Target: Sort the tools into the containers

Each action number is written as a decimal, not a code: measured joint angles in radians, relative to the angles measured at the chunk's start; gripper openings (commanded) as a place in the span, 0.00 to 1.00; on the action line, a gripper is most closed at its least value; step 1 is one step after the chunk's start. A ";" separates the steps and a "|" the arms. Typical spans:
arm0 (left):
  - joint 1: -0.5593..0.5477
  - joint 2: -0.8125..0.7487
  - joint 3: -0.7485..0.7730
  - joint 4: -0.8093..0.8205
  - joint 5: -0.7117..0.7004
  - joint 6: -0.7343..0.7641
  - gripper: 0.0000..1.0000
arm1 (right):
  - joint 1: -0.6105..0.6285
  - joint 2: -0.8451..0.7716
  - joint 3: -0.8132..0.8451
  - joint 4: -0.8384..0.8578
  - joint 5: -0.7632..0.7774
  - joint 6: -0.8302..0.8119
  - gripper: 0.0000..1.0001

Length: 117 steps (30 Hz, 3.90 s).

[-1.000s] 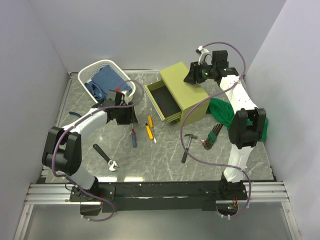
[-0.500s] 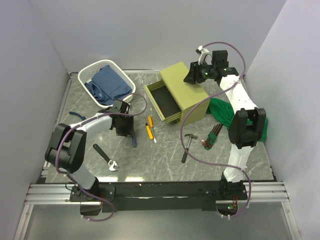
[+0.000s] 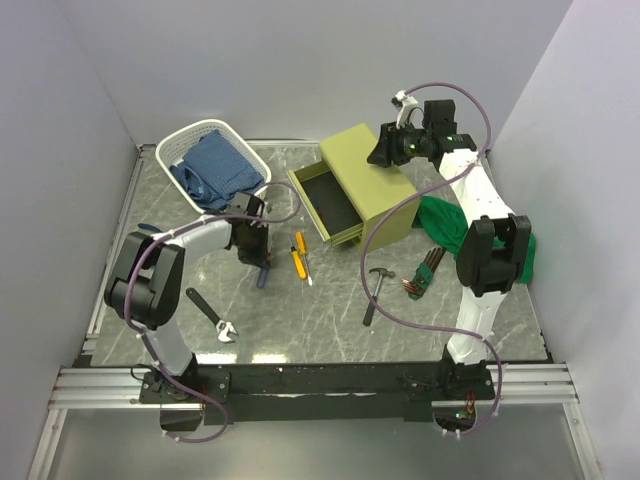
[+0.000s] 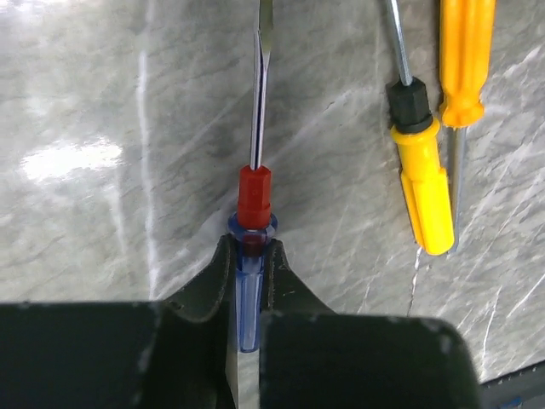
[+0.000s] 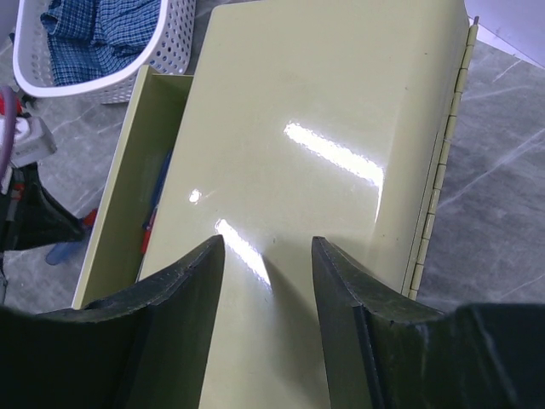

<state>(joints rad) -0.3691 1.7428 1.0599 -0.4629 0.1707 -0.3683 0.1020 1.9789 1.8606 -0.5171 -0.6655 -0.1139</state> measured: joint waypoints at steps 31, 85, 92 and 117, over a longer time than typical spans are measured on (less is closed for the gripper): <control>0.050 0.320 0.713 0.208 0.586 -0.333 0.01 | 0.000 -0.019 -0.029 0.028 0.045 -0.042 0.54; 0.024 0.216 0.359 -0.062 0.275 -0.122 0.36 | 0.000 -0.032 -0.047 0.032 0.051 -0.050 0.54; -0.017 0.225 0.358 -0.079 0.227 -0.128 0.46 | -0.003 -0.031 -0.032 0.018 0.053 -0.007 0.55; -0.111 0.146 0.155 -0.039 0.104 -0.170 0.01 | -0.027 -0.009 0.020 -0.037 0.027 0.054 0.54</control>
<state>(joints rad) -0.4805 1.8889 1.2148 -0.5018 0.2745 -0.5381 0.0750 1.9697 1.8805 -0.5537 -0.6380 -0.0601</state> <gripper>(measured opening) 0.155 0.541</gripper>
